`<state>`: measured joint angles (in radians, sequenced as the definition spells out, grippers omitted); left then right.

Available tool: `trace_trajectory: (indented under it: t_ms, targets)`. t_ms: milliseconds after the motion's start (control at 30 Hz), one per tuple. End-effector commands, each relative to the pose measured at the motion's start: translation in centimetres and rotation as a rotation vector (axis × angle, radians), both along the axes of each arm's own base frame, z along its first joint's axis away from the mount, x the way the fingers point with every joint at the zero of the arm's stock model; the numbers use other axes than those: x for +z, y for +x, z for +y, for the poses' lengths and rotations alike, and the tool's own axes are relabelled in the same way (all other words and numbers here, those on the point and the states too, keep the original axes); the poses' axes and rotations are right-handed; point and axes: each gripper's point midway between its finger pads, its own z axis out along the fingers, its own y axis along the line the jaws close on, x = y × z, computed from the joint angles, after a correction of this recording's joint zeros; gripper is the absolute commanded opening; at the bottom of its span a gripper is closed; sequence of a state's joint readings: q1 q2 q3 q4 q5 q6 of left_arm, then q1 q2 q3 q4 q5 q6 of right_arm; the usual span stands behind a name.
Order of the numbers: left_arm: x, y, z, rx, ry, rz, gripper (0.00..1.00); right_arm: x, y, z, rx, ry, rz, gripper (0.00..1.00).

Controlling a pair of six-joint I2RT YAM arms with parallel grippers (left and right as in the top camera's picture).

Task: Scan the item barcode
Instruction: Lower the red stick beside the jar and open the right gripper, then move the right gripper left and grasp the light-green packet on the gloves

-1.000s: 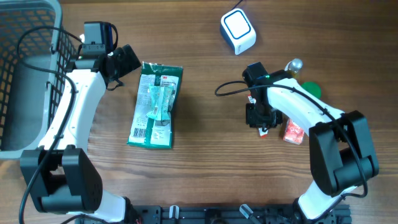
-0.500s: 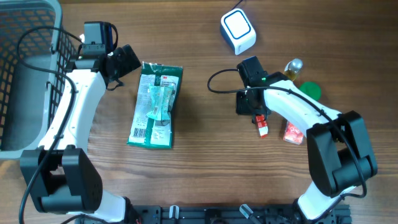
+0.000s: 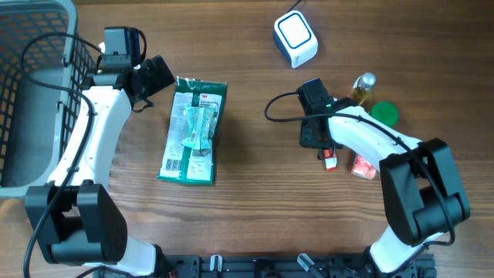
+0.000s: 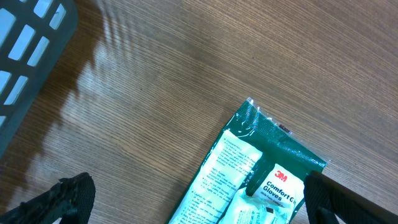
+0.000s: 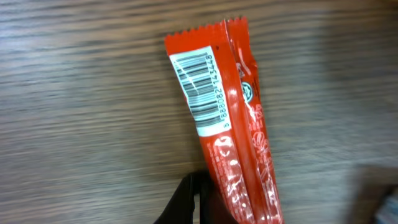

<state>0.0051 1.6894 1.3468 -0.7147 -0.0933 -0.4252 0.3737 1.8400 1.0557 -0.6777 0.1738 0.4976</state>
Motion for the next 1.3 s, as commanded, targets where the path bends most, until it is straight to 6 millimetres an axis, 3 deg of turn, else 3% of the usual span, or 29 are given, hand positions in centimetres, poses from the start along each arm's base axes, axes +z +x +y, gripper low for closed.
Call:
trace_trajectory:
  t_ms: [0, 67, 167, 200, 300, 367, 433, 500, 633, 767, 867, 1000, 1133, 1267]
  targets:
    - [0.4, 0.2, 0.2, 0.006, 0.012, -0.012, 1.00, -1.1, -1.3, -2.5, -0.057, -0.079, 0.040, 0.04]
    - [0.4, 0.2, 0.2, 0.006, 0.012, -0.012, 1.00, -0.1, -0.8, -2.5, -0.055, -0.081, 0.032, 0.04]
    - [0.4, 0.2, 0.2, 0.005, 0.012, -0.012, 1.00, 3.2, 0.1, -1.3, -0.026, -0.027, 0.010, 0.05]
    - [0.4, 0.2, 0.2, 0.006, 0.012, -0.012, 1.00, 4.3, 0.3, -0.3, 0.004, 0.021, 0.003, 0.05]
    - [0.4, 0.2, 0.2, 0.005, 0.012, -0.012, 1.00, 8.2, 0.4, 5.8, 0.124, 0.357, -0.025, 0.14]
    - [0.4, 0.2, 0.2, 0.005, 0.012, -0.012, 1.00, 9.7, 0.0, 8.7, 0.166, 0.530, -0.016, 0.26]
    - [0.4, 0.2, 0.2, 0.005, 0.012, -0.012, 1.00, 10.2, -0.3, 10.3, 0.193, 0.635, -0.002, 0.34]
    - [0.4, 0.2, 0.2, 0.006, 0.012, -0.012, 1.00, 10.3, -0.6, 11.2, 0.210, 0.687, 0.004, 0.44]
    - [0.4, 0.2, 0.2, 0.006, 0.012, -0.012, 1.00, 10.2, -0.9, 12.9, 0.202, 0.703, 0.010, 0.44]
    - [0.4, 0.2, 0.2, 0.005, 0.012, -0.012, 1.00, 10.0, -1.0, 17.2, 0.265, 0.718, -0.047, 0.44]
    - [0.4, 0.2, 0.2, 0.006, 0.012, -0.012, 1.00, 9.6, -0.4, 19.1, 0.239, 0.673, -0.117, 0.45]
    - [0.4, 0.2, 0.2, 0.005, 0.011, -0.012, 1.00, 9.4, 1.0, 22.7, 0.245, 0.632, -0.278, 0.57]
    - [0.4, 0.2, 0.2, 0.005, 0.012, -0.012, 1.00, 8.0, 1.6, 26.2, 0.237, 0.680, -0.336, 0.59]
    - [0.4, 0.2, 0.2, 0.005, 0.012, -0.012, 1.00, 5.6, 2.2, 28.2, 0.193, 0.733, -0.341, 0.59]
